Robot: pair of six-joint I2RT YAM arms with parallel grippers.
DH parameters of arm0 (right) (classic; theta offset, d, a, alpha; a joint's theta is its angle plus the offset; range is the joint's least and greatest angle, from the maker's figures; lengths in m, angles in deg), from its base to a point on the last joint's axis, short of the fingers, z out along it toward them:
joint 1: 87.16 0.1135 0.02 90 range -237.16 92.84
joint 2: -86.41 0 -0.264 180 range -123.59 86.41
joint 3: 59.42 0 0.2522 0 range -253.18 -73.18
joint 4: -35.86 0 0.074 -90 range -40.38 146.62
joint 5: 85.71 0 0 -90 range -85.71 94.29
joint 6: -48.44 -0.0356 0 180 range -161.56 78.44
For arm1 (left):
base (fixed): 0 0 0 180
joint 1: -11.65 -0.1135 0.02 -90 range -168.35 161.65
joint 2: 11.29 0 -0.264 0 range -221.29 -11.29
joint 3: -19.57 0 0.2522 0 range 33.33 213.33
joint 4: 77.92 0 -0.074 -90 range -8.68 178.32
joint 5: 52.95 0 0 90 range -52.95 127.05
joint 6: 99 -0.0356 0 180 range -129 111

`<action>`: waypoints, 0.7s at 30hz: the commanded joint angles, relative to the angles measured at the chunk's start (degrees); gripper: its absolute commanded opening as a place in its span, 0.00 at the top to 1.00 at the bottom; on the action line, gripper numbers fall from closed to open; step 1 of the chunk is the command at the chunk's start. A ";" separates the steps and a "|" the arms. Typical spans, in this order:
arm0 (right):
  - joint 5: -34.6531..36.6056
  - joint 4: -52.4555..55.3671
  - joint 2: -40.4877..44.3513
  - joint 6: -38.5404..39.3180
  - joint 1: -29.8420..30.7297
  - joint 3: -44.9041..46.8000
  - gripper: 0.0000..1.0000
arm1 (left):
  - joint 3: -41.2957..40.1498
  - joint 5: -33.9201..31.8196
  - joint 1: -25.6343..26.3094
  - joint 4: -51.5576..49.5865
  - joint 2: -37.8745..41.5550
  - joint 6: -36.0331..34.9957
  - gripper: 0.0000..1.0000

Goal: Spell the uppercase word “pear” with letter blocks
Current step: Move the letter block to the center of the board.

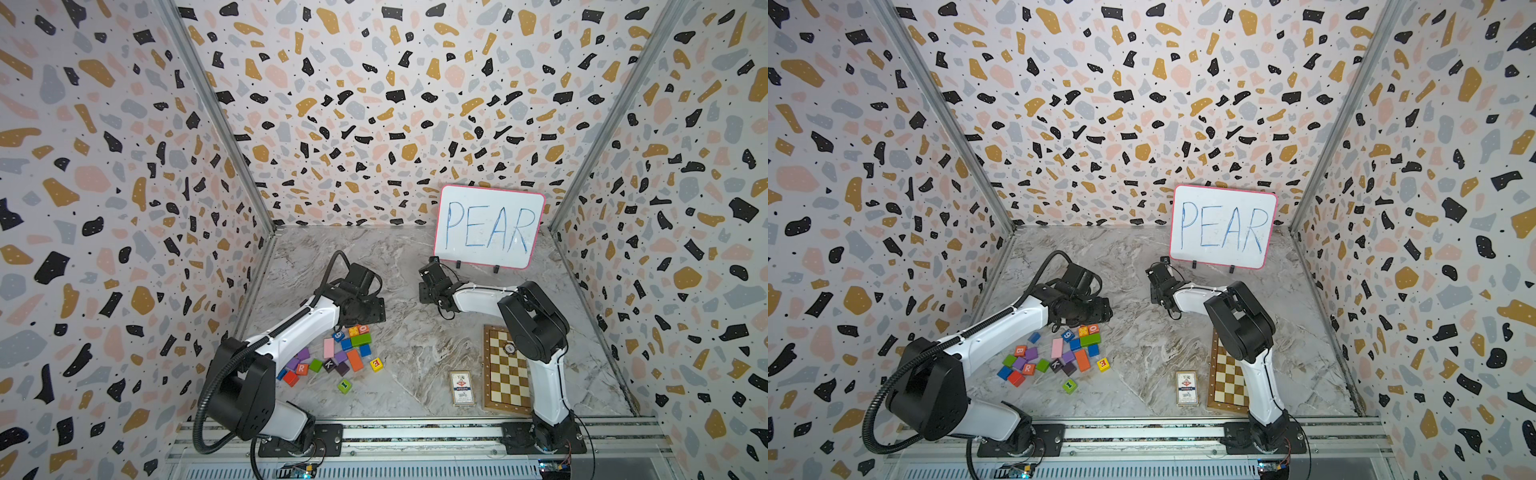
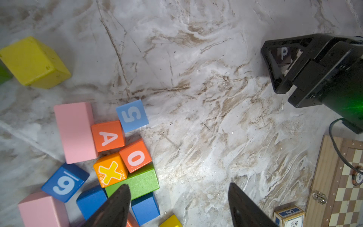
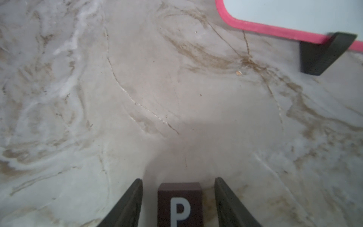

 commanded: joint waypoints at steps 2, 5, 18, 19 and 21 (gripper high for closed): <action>-2.06 3.80 2.56 -0.37 0.29 -1.84 0.39 | 0.05 -0.64 -0.33 0.27 0.58 -0.72 0.22; -3.49 4.02 2.98 -0.50 0.31 -1.74 0.42 | -0.04 -0.66 -0.29 0.44 0.45 -0.65 0.22; -6.01 3.70 4.98 -1.35 0.38 0.15 0.43 | -0.29 -0.74 -0.33 0.54 0.54 -0.68 0.22; -6.09 3.14 5.56 -1.53 0.36 0.70 0.43 | -0.30 -0.80 -0.32 0.54 0.66 -0.68 0.22; -6.11 3.02 6.01 -1.55 0.42 0.92 0.43 | -0.39 -0.79 -0.33 0.63 0.69 -0.59 0.22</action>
